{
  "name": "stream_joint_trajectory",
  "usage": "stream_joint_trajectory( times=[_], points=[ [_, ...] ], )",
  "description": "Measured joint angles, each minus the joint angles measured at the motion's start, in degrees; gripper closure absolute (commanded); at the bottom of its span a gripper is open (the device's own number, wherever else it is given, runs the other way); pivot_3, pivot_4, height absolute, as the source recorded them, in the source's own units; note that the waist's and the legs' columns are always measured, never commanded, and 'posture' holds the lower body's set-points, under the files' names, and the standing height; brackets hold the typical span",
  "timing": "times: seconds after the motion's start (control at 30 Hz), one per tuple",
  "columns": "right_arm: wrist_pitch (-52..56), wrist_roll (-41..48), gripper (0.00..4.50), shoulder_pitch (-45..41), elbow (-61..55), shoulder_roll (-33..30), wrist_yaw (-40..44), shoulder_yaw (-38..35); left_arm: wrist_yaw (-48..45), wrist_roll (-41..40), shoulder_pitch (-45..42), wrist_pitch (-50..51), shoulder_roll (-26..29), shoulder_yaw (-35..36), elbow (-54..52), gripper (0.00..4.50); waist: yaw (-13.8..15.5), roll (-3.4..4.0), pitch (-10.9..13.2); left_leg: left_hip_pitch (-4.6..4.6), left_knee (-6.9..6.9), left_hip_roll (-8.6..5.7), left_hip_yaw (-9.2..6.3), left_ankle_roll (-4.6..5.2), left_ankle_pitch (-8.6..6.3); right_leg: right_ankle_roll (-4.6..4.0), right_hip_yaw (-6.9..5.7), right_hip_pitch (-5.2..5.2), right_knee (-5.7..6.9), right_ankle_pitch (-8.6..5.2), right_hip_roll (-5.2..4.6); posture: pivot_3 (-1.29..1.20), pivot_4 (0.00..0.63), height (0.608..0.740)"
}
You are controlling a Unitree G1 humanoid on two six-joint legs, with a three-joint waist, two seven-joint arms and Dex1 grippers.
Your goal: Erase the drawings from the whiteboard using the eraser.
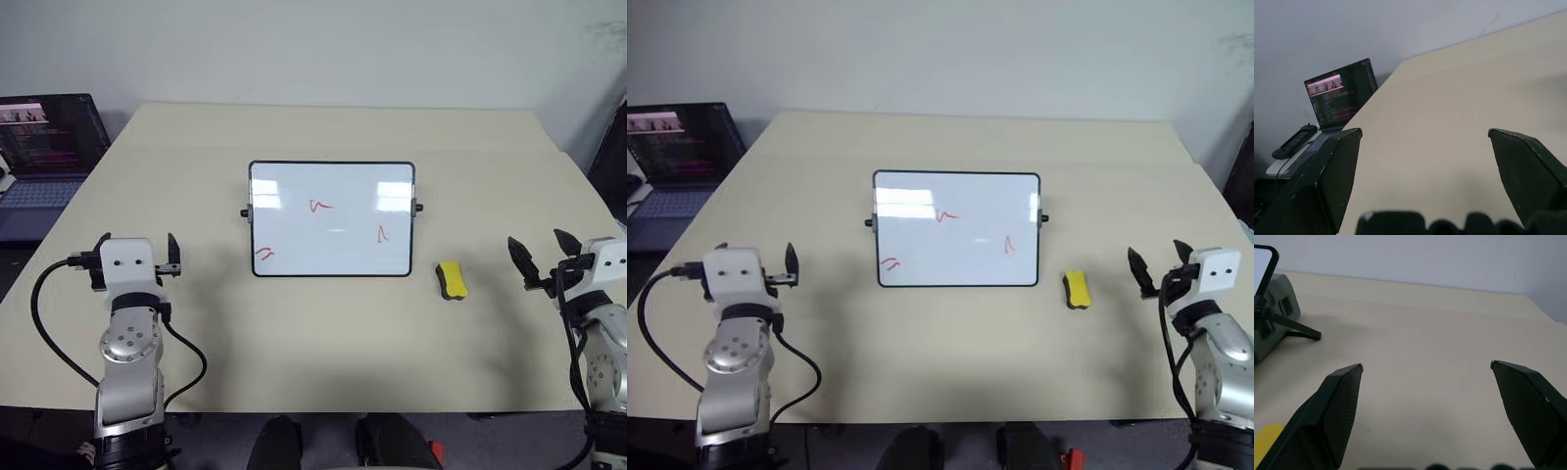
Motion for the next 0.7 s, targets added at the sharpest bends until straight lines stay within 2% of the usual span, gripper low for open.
stream_joint_trajectory(
  times=[0.37, 0.6, 0.7],
  points=[
    [4.8, 1.8, 0.02, 1.3, -5.9, 0.7, -2.6, 0.2, -3.1, -3.2, -1.0, 0.1, 0.7, -0.1, 2.0, 0.0, 0.1, 0.0, 0.0, -0.03, 0.0, 0.0, 0.01, -0.01, 0.0, 0.0, -0.03, -0.01, -0.01, 0.0, 0.0, 0.0, 0.15, 0.74],
    [10.9, 6.8, 0.02, 0.3, -10.5, 3.7, -5.4, 0.3, -14.0, -13.0, -2.7, -1.6, 6.7, 2.8, 1.3, 0.0, 0.1, 0.01, 0.0, -0.03, -0.02, 0.03, 0.01, -0.01, 0.0, 0.0, -0.08, -0.02, -0.01, -0.01, 0.03, 0.0, 0.15, 0.74],
    [15.6, 9.4, 0.02, 0.8, -16.0, 4.0, -7.1, 1.1, -20.6, -18.2, -6.6, -1.0, 10.5, 2.9, 1.3, 0.0, 0.1, 0.02, 0.0, -0.09, 0.01, 0.0, -0.02, -0.01, 0.01, 0.0, -0.11, -0.05, -0.02, -0.01, 0.02, 0.0, 0.15, 0.74]
  ],
)
